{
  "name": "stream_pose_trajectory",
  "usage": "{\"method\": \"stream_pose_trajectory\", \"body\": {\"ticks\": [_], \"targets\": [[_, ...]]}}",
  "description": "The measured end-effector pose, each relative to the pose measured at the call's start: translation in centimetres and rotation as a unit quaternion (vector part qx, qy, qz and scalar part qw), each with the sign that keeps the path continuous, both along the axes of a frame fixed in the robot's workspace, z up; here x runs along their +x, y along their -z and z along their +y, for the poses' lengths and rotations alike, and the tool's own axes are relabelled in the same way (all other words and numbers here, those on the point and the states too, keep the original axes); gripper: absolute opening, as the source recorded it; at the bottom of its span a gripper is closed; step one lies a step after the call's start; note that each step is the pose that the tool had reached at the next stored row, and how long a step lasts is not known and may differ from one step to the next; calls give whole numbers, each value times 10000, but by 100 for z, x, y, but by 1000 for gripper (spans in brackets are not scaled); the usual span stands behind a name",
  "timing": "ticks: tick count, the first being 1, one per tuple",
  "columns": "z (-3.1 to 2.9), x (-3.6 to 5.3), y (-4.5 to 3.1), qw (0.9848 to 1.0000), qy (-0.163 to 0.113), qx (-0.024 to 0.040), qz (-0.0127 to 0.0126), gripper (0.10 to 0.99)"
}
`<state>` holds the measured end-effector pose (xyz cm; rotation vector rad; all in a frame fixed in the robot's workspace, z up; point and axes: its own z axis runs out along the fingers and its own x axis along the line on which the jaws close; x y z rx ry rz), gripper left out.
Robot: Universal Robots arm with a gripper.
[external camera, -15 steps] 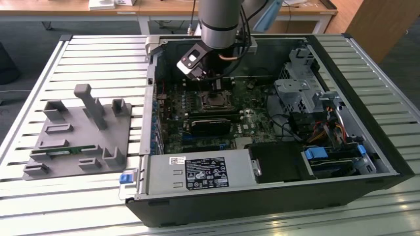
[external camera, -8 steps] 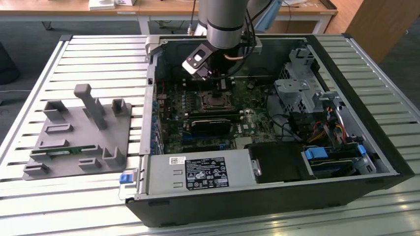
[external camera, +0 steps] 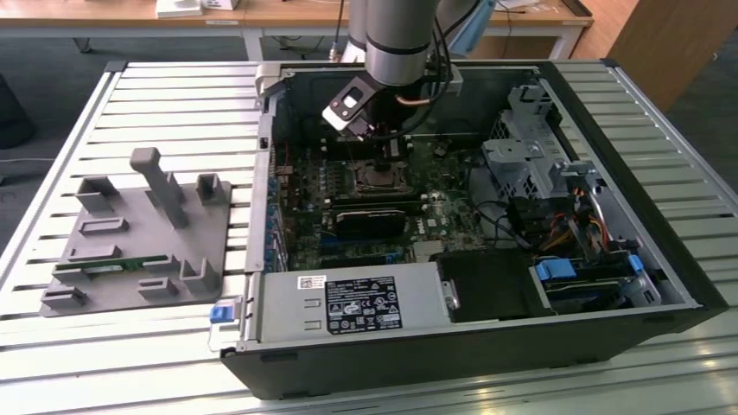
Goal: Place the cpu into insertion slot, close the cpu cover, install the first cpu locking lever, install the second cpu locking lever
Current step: 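Install the first cpu locking lever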
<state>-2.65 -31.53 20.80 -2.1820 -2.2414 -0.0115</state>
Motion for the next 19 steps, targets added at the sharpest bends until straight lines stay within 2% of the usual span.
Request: {"method": "stream_pose_trajectory", "body": {"ticks": [4, 12, 19], "targets": [[0, 0, -16, 10000, -1, 0, 0, 106], [0, 0, -103, 10000, 0, 0, 0, 106], [0, 0, -230, 10000, 0, 1, -1, 106]]}}
